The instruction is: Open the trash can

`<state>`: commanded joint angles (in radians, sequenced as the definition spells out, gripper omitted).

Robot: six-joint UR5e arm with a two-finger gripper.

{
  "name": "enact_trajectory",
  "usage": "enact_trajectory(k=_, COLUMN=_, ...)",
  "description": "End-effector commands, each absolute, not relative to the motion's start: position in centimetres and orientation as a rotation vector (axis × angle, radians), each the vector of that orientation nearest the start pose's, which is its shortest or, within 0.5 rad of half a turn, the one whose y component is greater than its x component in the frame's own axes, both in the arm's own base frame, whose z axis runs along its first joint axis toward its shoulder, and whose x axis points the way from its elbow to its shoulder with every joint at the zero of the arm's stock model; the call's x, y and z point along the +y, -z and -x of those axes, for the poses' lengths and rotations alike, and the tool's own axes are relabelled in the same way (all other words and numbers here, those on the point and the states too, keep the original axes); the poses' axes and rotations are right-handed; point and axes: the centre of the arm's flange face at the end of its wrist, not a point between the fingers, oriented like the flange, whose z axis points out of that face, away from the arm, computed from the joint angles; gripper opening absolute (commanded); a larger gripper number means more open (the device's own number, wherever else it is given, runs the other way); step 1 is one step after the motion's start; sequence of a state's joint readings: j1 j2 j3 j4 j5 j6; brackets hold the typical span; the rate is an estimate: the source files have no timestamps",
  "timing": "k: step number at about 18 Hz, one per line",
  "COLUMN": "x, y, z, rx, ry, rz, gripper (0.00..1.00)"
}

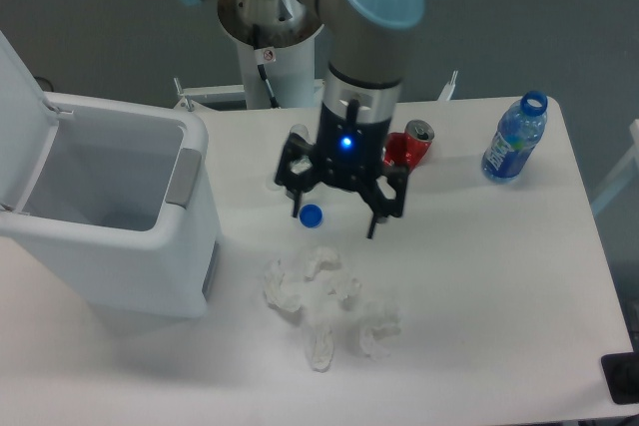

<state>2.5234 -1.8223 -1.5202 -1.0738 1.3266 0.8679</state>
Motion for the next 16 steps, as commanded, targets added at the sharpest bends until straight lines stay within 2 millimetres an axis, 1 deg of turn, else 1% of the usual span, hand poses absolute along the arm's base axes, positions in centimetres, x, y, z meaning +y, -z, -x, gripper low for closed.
enact_trajectory(k=2, x=47.4, y=-41.9, z=42.3, rx=-0.013, ry=-0.171, rz=2.832, gripper=1.00)
enact_trajectory(k=3, x=46.8, y=-40.8, z=43.6, rx=0.004, ry=-0.176, rz=2.866, gripper=1.00)
enact_trajectory(k=4, x=45.9, y=-40.2, z=44.8, rx=-0.008, ry=-0.173, rz=2.886, gripper=1.00)
enact_trajectory(k=5, x=45.3, y=-39.2, z=45.4, rx=0.002, ry=-0.164, rz=2.906, gripper=1.00)
enact_trajectory(k=7, x=45.4, y=-36.1, z=46.4, rx=0.134, ry=-0.170, rz=2.994, gripper=1.00)
enact_trajectory(k=9, x=46.0, y=-33.1, z=48.0, rx=0.168, ry=-0.203, rz=3.097, gripper=1.00)
enact_trajectory(k=10, x=46.6, y=-32.1, z=48.3, rx=0.188, ry=-0.209, rz=3.122, gripper=1.00)
enact_trajectory(k=12, x=47.2, y=-31.2, z=48.9, rx=0.198, ry=-0.207, rz=3.128, gripper=1.00)
enact_trajectory(k=13, x=47.3, y=-30.7, z=48.9, rx=0.203, ry=-0.204, rz=3.131, gripper=1.00)
enact_trajectory(k=14, x=47.8, y=-30.4, z=48.7, rx=0.227, ry=-0.208, rz=3.127, gripper=1.00)
enact_trajectory(k=16, x=48.0, y=-30.0, z=48.7, rx=0.250, ry=-0.224, rz=3.119, gripper=1.00)
